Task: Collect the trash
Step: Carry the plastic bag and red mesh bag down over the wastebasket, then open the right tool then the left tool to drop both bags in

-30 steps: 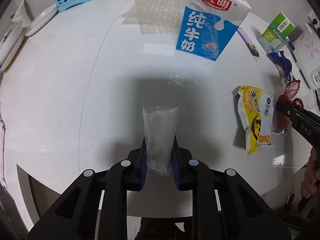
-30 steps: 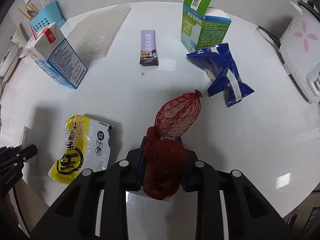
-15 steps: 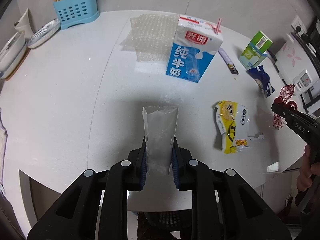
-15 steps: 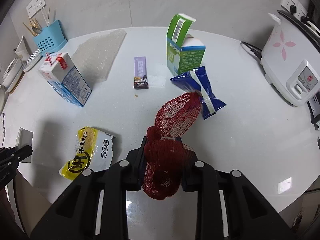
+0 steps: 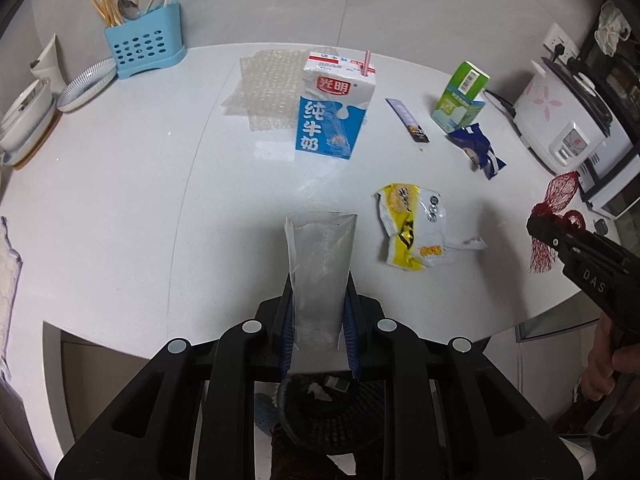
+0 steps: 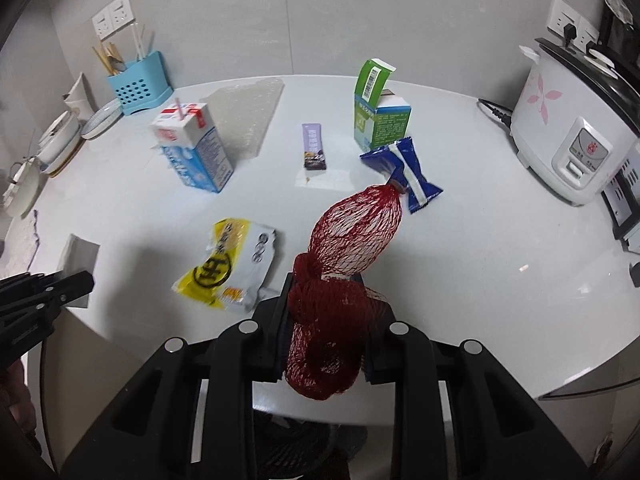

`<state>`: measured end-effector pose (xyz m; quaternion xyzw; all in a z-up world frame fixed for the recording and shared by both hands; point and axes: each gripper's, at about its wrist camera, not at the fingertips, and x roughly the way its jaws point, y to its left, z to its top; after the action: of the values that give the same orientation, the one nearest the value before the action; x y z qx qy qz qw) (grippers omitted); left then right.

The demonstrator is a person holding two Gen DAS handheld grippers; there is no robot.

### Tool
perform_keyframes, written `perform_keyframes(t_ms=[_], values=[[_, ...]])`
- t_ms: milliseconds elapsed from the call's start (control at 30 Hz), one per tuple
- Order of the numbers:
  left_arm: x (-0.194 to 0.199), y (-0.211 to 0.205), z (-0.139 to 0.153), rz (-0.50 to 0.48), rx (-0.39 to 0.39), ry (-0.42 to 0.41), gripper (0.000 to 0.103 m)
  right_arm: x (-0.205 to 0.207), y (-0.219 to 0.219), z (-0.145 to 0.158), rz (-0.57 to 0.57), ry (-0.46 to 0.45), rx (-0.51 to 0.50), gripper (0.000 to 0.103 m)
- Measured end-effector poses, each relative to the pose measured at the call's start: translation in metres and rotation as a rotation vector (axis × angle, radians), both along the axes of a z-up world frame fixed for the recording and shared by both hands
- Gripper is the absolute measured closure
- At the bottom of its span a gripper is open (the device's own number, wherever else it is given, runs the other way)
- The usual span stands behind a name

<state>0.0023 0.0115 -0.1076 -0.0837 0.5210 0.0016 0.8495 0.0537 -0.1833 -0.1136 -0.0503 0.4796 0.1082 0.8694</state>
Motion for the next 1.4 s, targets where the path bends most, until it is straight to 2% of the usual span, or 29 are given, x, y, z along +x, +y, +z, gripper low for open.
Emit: perform_keyframes(t_ms=[267, 600, 767, 900, 1100, 1233, 1400], values=[[-0.036, -0.010, -0.011, -0.032, -0.018, 0.006, 0.083, -0.059, 0.000, -0.003, 0.123, 0.009, 0.077, 0.078], [-0.086, -0.027, -0.051, -0.103, -0.044, 0.027, 0.083, -0.121, 0.012, -0.045, 0.285, 0.076, 0.093, 0.078], [-0.101, -0.030, -0.085, -0.132, -0.060, 0.056, 0.083, -0.138, 0.021, -0.085, 0.321, 0.137, 0.061, 0.078], [-0.112, -0.030, -0.120, -0.140, -0.046, 0.100, 0.083, -0.146, 0.025, -0.129, 0.319, 0.206, 0.021, 0.077], [-0.125, -0.022, -0.173, -0.120, -0.032, 0.197, 0.083, -0.154, 0.036, -0.197, 0.322, 0.313, -0.064, 0.077], [-0.132, -0.016, -0.195, -0.104, -0.037, 0.236, 0.083, -0.158, 0.043, -0.235, 0.321, 0.384, -0.078, 0.076], [-0.141, -0.011, -0.210, -0.107, -0.011, 0.279, 0.083, -0.162, 0.054, -0.258, 0.348, 0.430, -0.081, 0.070]])
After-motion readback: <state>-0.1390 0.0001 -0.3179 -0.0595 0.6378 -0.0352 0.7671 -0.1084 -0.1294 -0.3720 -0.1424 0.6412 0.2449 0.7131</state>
